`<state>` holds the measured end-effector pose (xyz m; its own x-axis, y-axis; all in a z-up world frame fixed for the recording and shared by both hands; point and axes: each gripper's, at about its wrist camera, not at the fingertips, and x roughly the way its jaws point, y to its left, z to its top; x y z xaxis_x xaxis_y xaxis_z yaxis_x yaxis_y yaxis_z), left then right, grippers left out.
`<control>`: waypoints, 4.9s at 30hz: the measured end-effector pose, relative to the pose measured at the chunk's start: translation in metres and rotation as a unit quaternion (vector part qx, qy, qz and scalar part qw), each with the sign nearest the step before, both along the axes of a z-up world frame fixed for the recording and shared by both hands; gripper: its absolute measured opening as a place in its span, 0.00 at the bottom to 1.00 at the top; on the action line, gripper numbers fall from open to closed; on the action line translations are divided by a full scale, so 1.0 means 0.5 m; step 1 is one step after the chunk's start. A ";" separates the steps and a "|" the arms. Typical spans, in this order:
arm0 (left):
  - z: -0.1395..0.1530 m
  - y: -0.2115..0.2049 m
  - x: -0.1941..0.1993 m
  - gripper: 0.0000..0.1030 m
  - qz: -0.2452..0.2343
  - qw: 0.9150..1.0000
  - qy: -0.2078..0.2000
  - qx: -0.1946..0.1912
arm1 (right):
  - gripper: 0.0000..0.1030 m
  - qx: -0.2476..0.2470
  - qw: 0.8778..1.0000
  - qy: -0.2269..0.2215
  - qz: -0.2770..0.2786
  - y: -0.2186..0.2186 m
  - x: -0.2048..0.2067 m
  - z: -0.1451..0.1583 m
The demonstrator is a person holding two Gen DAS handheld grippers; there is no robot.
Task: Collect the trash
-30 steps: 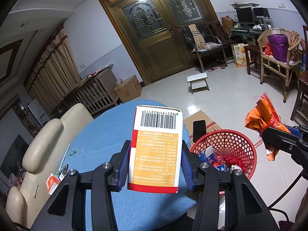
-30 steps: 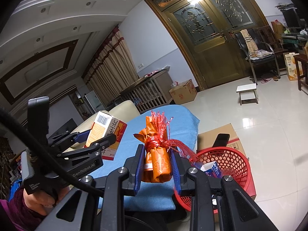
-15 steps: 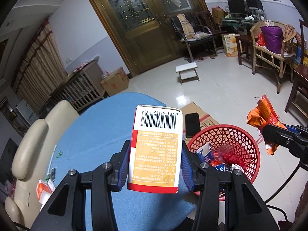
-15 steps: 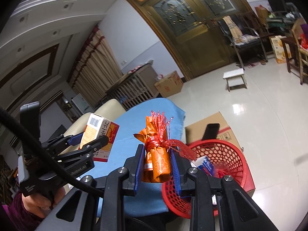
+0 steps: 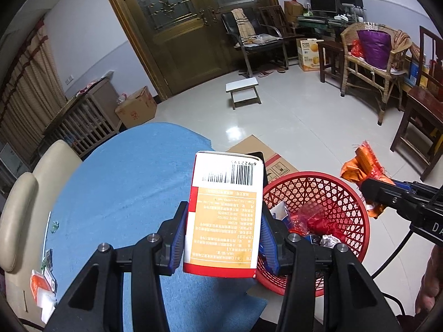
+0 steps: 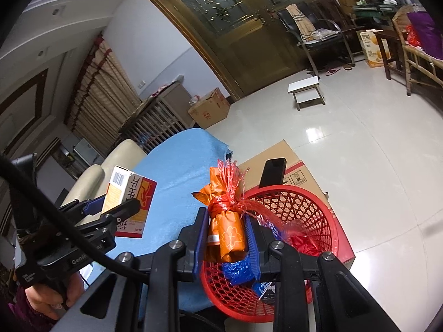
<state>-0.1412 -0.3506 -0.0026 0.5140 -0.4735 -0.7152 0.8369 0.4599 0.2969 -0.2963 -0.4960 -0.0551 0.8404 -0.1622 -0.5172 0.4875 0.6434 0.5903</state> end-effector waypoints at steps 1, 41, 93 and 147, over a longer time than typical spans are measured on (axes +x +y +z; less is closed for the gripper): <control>-0.001 -0.001 0.003 0.48 -0.001 1.000 0.002 0.000 | 0.28 0.000 1.000 0.003 0.000 0.003 0.006 -0.001; -0.044 -0.025 0.037 0.48 0.007 0.999 0.025 0.020 | 0.28 0.015 0.999 0.032 0.010 -0.003 0.075 -0.035; -0.138 -0.043 0.028 0.49 -0.092 0.974 0.205 0.015 | 0.30 0.074 0.994 0.065 -0.037 -0.072 0.047 -0.109; 0.131 0.612 0.179 0.81 0.360 0.920 -0.075 -0.139 | 0.66 -0.183 0.959 -0.012 0.217 0.484 0.334 0.210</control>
<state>-0.0516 -0.0444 0.0626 0.8490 -0.1265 -0.5130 0.2456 0.9541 0.1712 -0.1296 -0.2538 0.0498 0.8805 0.0395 -0.4724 0.1154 0.9487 0.2945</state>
